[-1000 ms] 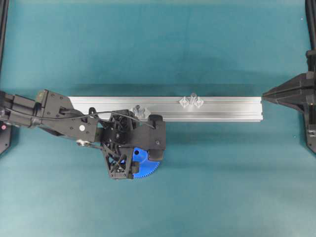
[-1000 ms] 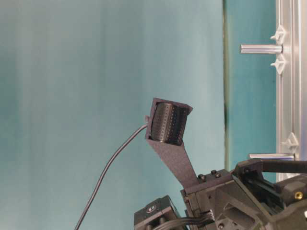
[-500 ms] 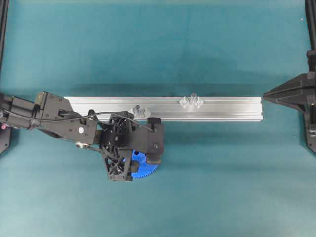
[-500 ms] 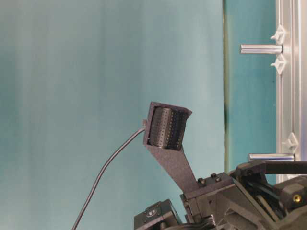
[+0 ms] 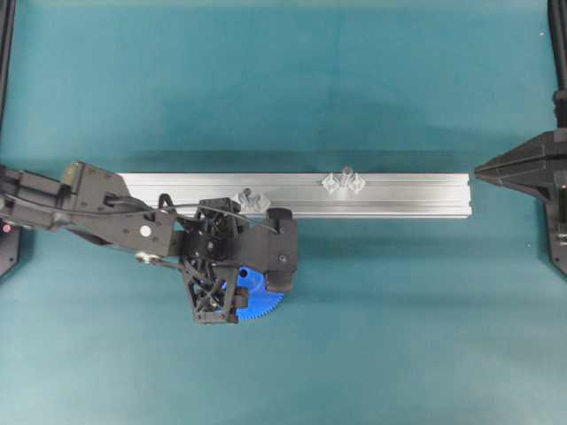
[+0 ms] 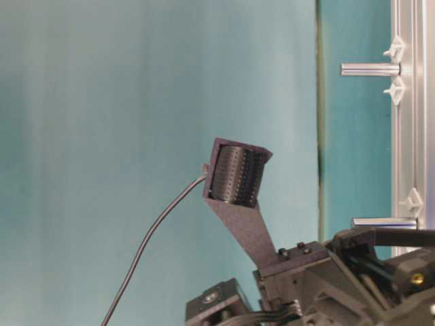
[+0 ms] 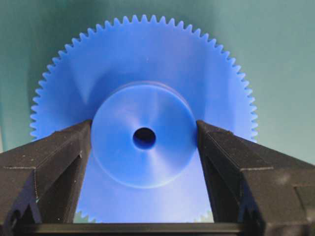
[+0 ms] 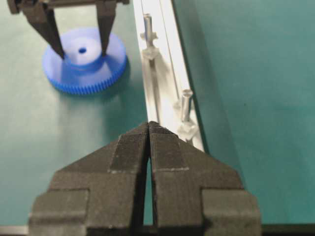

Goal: Find the location of the shaft and insert the large gear.
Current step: 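Lift the blue gear and carry it toward the rail shaft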

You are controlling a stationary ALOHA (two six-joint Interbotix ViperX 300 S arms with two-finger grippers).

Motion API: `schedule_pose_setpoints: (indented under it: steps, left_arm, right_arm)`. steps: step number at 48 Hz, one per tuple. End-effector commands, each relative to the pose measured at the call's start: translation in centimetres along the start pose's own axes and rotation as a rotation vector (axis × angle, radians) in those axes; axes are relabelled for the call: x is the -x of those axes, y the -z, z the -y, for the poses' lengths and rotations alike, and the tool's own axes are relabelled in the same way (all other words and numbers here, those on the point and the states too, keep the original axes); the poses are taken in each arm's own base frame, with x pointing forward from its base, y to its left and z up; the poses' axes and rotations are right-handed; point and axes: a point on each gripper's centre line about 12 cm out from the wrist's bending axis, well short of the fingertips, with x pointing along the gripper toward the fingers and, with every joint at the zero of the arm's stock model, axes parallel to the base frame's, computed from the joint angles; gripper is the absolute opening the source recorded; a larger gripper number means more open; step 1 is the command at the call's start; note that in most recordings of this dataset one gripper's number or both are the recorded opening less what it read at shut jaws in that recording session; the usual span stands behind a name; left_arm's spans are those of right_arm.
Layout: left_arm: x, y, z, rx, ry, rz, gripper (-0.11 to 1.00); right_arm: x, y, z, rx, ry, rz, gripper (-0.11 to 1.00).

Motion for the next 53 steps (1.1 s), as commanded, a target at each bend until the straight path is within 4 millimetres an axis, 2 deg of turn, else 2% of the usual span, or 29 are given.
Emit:
schedule_pose_setpoints:
  steps: [1, 16, 27, 43, 53]
  left_arm:
    - [2.9, -3.3, 0.2, -0.002, 0.011, 0.135, 0.72]
    - [6.7, -5.7, -2.0, 0.029, -0.013, 0.309, 0.72]
    - [9.3, -7.6, -3.3, -0.086, -0.061, 0.440, 0.72]
    - [9.7, -9.5, -6.0, -0.110, -0.130, 0.607, 0.72]
    - [8.3, -10.5, -7.1, -0.098, -0.149, 0.617, 0.72]
  right_arm:
    - [0.0, -0.3, 0.0, -0.012, 0.003, 0.009, 0.04]
    - [0.2, -0.4, 0.0, -0.016, -0.001, 0.034, 0.04]
    - [0.3, -0.6, 0.0, -0.016, -0.002, 0.052, 0.04]
    - [0.3, -0.5, 0.0, -0.016, -0.001, 0.052, 0.04]
    - [0.4, -0.6, 0.0, -0.016, -0.001, 0.058, 0.04]
